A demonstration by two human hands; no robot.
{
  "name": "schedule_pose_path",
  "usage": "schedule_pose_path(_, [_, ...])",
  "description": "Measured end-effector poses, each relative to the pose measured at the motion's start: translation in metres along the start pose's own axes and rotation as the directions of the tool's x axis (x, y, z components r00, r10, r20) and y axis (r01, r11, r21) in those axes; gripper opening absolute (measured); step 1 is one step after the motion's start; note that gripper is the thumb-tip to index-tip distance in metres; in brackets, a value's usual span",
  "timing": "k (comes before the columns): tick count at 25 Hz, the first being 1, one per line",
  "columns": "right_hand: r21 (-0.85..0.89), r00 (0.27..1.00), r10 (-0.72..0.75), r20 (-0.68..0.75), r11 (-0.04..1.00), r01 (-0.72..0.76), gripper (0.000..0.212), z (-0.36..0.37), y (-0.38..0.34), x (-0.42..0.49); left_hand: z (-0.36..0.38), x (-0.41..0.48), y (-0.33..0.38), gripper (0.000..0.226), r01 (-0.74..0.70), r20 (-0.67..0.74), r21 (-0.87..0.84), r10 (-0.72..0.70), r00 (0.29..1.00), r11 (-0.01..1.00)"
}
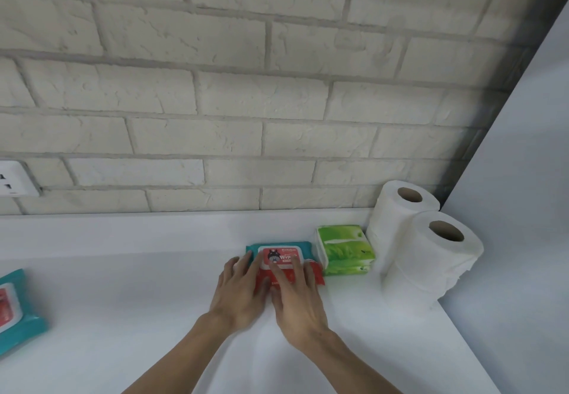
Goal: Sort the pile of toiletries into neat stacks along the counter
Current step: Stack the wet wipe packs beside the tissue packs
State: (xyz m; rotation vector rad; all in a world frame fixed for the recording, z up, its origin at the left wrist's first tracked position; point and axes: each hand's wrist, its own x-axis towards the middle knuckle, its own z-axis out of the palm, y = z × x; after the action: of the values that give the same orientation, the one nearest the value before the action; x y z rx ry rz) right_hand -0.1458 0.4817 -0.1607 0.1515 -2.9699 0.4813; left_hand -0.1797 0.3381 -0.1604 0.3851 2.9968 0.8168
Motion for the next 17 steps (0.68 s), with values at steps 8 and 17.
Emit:
schedule_pose_path(8, [-0.02, 0.999, -0.006, 0.041, 1.0, 0.007, 0.055, 0.002, 0.011, -0.004, -0.001, -0.005, 0.007, 0.058, 0.022, 0.087, 0.136, -0.034, 0.996, 0.991])
schedule_pose_path(17, [-0.041, 0.996, 0.009, 0.086, 0.999, -0.005, 0.058, -0.001, 0.01, -0.001, -0.006, -0.008, -0.006, 0.058, 0.02, 0.114, -0.061, -0.013, 0.993, 0.998])
